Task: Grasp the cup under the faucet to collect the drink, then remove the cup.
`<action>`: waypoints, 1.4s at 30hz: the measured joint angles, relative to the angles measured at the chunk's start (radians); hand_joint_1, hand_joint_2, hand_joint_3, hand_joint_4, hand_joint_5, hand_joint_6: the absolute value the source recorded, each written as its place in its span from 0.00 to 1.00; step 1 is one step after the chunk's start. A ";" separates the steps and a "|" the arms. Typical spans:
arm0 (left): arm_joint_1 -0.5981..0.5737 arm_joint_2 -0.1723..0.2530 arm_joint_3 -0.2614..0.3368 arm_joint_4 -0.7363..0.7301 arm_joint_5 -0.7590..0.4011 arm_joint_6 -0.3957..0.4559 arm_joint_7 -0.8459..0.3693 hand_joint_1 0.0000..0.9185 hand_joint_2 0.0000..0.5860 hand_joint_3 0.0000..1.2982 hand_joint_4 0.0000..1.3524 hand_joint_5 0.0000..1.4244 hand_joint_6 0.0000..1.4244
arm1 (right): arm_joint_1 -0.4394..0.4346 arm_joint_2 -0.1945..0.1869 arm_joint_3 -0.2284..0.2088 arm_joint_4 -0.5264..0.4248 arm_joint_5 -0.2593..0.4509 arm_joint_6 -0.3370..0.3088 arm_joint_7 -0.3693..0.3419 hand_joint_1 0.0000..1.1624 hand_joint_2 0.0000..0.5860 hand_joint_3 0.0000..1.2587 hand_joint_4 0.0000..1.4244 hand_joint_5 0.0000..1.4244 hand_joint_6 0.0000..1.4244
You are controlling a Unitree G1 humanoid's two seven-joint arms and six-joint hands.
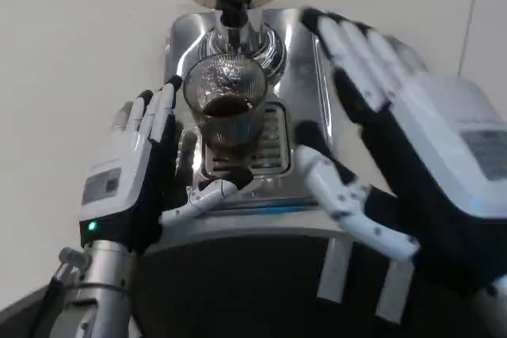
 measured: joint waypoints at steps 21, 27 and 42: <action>-0.135 -0.029 0.004 0.221 -0.153 -0.176 0.045 0.32 0.07 0.00 0.00 0.03 0.05 | 0.093 -0.026 -0.243 0.027 0.025 -0.083 0.023 0.16 0.88 0.00 0.00 0.00 0.00; -0.170 -0.038 -0.003 0.281 -0.153 -0.205 0.057 0.35 0.07 0.00 0.00 0.03 0.05 | 0.122 -0.051 -0.245 0.057 0.013 -0.104 -0.008 0.24 0.85 0.00 0.00 0.00 0.00; -0.239 -0.073 -0.007 0.405 -0.156 -0.268 0.137 0.39 0.07 0.00 0.00 0.06 0.07 | 0.264 -0.139 -0.259 0.201 0.046 -0.147 -0.137 0.24 0.83 0.00 0.00 0.00 0.00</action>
